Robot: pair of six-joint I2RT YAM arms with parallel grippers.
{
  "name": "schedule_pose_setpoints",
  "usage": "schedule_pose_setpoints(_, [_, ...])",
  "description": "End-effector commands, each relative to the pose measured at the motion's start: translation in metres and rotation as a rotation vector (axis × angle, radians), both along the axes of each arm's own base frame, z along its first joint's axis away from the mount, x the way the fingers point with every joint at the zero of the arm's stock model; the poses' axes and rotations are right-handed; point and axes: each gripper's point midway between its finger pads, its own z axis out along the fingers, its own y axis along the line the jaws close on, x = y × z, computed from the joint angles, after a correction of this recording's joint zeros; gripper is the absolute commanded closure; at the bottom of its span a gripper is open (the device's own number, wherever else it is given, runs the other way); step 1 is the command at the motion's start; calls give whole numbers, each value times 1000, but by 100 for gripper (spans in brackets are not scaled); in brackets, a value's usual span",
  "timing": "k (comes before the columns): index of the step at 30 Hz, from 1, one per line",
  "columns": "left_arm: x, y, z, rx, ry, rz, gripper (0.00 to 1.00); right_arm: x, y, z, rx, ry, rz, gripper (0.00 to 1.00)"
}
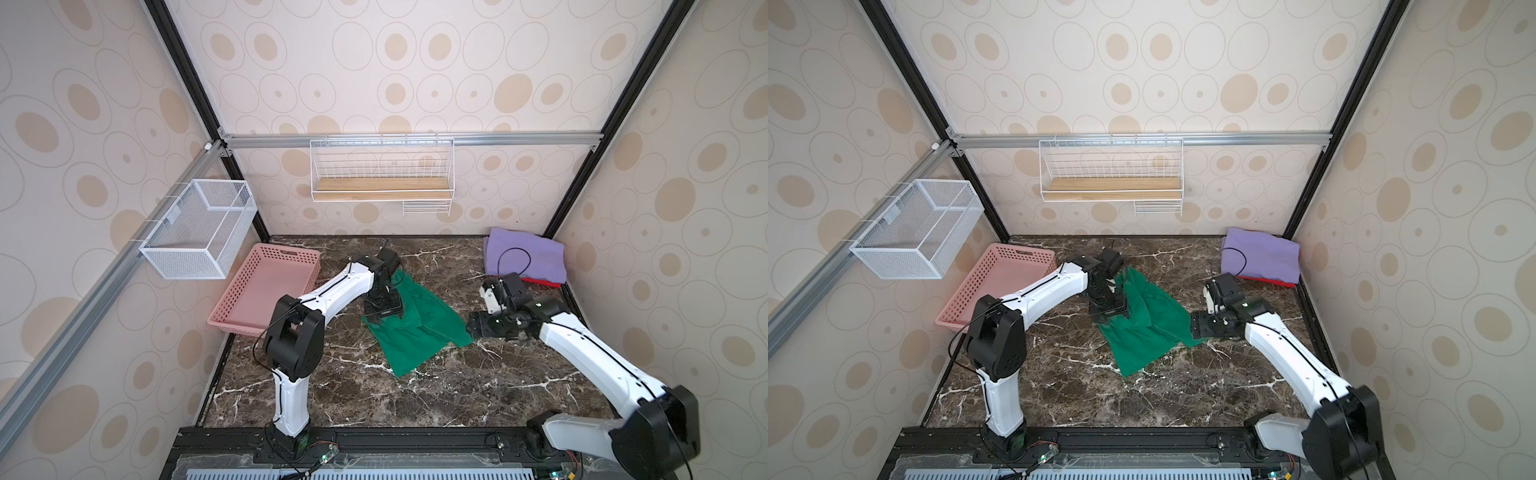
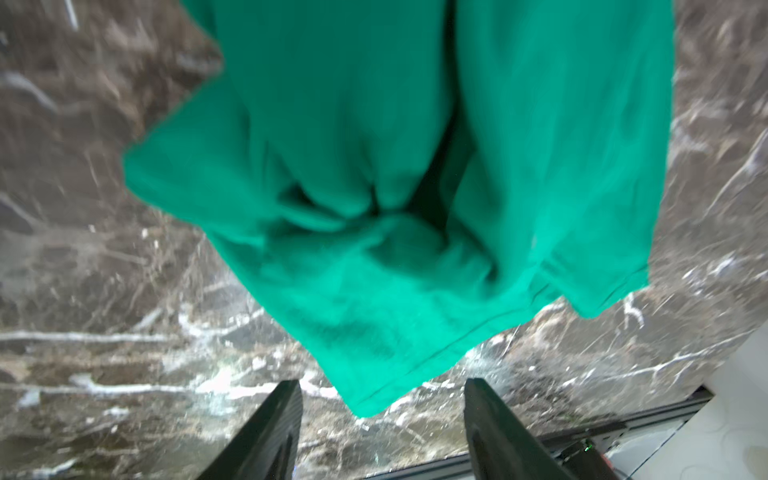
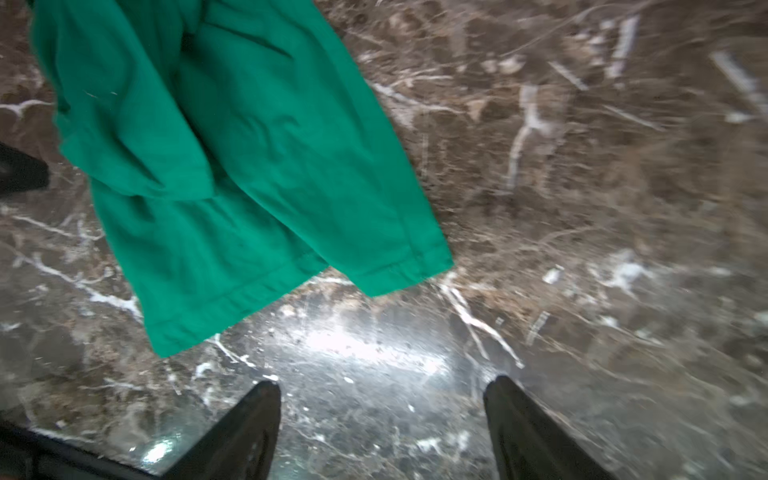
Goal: Fold and stack t-shirts
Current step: Flatten out the T-shirt at the center of the board.
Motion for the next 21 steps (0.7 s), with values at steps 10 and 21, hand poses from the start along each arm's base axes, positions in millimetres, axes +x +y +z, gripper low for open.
schedule_pose_setpoints(10, [-33,72,53,173,-118,-65,31,40,170,-6,254,143,252,29])
schedule_pose_setpoints(21, [-42,86,52,187,-108,-74,30,42,167,-36,237,144,234,29])
